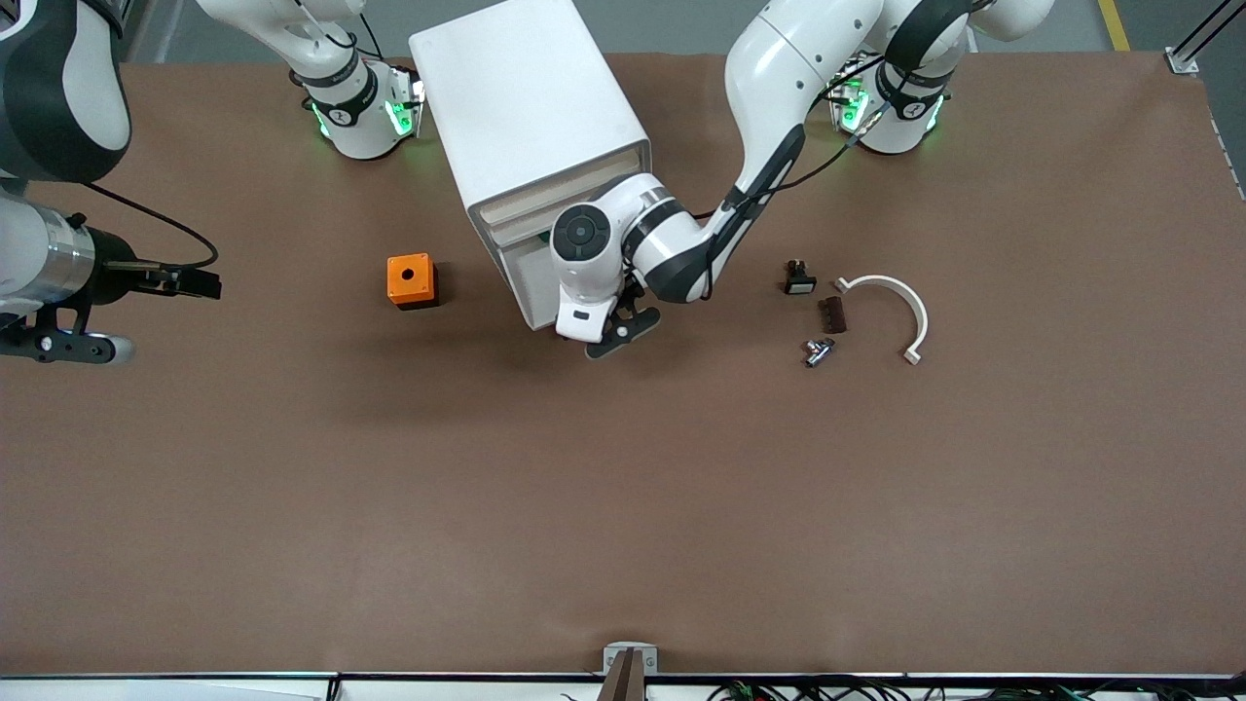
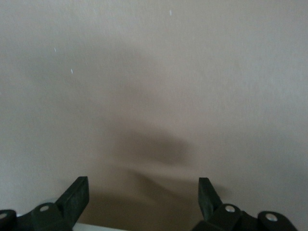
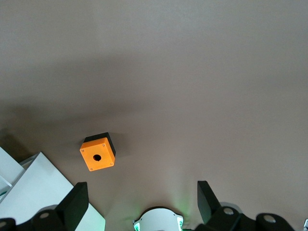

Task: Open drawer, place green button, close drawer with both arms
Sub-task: 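Press the drawer fully into the cabinet with the left gripper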

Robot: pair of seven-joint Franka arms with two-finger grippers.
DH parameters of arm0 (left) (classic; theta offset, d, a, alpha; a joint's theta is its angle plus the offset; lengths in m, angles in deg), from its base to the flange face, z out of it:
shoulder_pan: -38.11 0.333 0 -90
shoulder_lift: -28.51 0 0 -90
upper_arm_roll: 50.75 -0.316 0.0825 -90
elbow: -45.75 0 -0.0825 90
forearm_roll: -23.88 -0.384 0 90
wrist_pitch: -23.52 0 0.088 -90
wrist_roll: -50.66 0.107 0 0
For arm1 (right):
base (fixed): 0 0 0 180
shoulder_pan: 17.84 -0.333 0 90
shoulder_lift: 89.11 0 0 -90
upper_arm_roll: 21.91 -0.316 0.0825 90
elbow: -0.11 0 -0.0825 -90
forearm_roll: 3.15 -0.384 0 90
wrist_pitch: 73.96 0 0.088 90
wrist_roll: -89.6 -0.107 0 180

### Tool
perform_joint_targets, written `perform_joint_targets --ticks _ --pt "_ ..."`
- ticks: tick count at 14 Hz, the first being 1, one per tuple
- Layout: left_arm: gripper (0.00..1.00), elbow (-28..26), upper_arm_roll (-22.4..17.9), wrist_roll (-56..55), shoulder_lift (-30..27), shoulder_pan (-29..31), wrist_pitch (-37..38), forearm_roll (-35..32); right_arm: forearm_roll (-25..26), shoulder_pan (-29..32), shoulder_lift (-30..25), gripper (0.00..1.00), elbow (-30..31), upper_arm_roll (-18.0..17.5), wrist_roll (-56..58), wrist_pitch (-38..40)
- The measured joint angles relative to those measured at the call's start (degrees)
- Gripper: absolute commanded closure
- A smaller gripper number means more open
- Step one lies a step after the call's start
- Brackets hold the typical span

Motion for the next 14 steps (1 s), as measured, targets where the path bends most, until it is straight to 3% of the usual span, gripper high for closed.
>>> perform_joint_targets --ticks 7,14 --pt "0.0 0.01 0.05 0.0 0.0 -2.69 -0.1 8.75 0.06 3.22 0.04 0.0 -0.02 0.03 4.62 -1.53" --pt "0.0 -0.49 0.09 0.0 0.01 -6.04 -0.1 12.46 0.06 3.45 0.18 0.0 -0.02 -0.02 5.06 -1.63"
